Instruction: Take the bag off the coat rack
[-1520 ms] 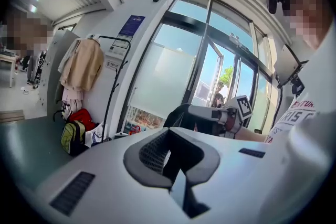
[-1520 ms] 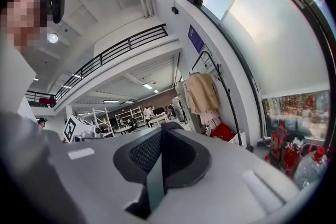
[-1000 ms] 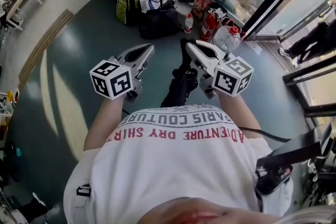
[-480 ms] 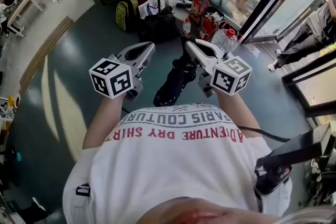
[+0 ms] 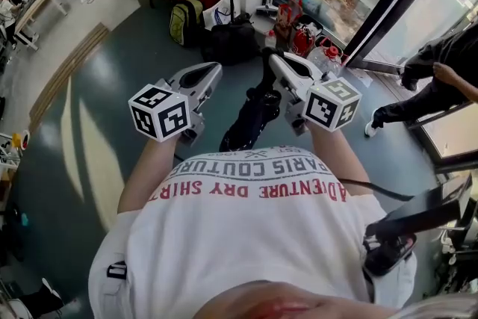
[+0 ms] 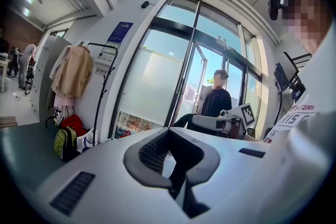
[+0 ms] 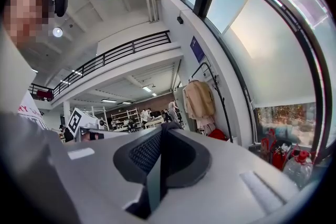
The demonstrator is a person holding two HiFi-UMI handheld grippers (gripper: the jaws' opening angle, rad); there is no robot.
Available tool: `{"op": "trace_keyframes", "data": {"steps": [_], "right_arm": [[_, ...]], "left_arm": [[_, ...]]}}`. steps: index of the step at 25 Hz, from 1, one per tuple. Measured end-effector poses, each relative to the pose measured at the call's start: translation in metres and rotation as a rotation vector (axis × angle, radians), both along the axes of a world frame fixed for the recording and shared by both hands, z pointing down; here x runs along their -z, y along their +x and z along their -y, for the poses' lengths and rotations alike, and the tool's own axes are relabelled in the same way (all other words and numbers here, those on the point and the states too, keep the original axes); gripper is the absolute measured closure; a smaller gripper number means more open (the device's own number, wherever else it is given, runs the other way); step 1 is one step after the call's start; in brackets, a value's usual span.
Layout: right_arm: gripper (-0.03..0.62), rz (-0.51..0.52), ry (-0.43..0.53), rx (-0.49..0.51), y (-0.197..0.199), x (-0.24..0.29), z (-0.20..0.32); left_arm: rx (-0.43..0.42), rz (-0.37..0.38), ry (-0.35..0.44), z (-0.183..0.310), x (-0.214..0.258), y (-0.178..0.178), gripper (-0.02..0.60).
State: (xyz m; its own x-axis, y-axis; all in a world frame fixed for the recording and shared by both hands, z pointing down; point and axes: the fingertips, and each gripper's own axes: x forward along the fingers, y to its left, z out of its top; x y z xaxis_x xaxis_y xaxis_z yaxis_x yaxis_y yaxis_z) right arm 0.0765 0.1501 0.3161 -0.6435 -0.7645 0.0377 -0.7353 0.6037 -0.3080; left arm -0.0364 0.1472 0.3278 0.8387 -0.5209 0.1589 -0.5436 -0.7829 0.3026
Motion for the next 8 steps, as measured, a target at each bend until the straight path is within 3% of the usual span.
{"op": "trace_keyframes", "data": {"steps": [8], "right_arm": [[0.580, 0.003, -0.018, 0.014, -0.007, -0.013, 0.006]], "left_arm": [[-0.007, -0.004, -0.013, 0.010, -0.016, -0.001, 0.580]]}}
